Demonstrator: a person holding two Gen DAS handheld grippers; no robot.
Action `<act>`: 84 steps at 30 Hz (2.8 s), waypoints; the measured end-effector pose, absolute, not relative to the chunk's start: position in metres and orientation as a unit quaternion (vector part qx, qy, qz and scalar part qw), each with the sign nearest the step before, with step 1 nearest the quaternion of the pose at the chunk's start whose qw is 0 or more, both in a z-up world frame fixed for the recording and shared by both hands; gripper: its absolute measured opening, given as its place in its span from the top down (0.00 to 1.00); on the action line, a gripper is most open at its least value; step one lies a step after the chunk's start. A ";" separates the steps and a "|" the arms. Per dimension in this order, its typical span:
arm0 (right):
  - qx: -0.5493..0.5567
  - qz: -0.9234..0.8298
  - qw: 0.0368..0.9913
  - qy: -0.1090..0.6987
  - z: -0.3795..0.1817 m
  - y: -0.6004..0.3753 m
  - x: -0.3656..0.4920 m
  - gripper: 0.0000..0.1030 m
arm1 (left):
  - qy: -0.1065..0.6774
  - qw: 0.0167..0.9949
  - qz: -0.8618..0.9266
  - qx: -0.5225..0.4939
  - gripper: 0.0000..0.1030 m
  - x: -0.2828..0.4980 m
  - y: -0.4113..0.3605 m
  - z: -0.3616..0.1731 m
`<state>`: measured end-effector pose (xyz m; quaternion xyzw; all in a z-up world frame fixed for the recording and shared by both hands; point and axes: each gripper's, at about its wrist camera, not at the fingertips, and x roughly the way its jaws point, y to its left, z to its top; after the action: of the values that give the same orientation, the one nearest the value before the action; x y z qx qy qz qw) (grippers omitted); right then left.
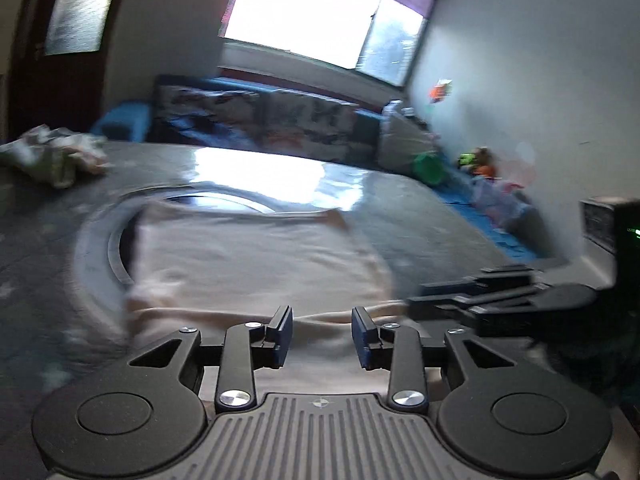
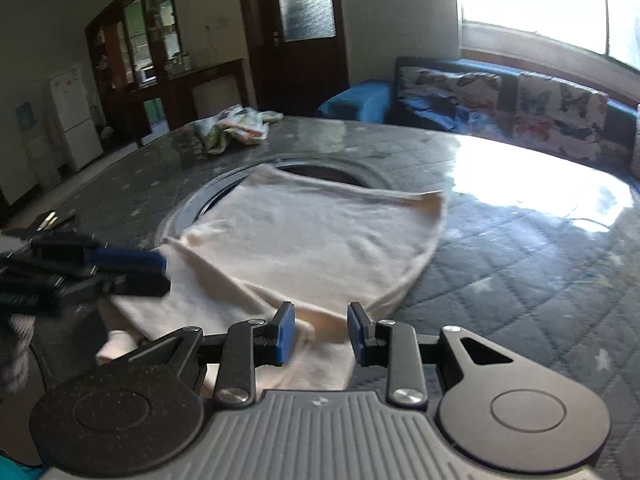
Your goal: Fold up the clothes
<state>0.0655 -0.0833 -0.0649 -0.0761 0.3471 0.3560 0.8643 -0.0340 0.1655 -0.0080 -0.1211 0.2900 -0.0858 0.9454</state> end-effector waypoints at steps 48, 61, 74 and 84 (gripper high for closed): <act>-0.178 0.421 0.823 0.339 -0.089 -0.036 0.026 0.80 | 0.327 0.940 -0.078 0.065 0.59 -0.041 0.146 -0.051; -0.178 0.411 0.831 0.329 -0.081 -0.045 0.019 0.61 | 0.336 0.939 -0.051 0.059 0.39 -0.051 0.144 -0.029; -0.247 0.424 0.815 0.310 -0.072 -0.067 -0.010 0.49 | 0.317 0.923 -0.131 0.172 0.36 -0.111 0.113 -0.033; -0.339 0.443 0.787 0.263 -0.084 -0.065 -0.038 0.37 | 0.313 0.920 -0.135 0.192 0.86 -0.097 0.116 -0.051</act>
<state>-0.0375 -0.0646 -0.0844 -0.3390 0.2630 0.4431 0.7871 -0.0974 0.1164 -0.0509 0.1921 0.3133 -0.1349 0.9202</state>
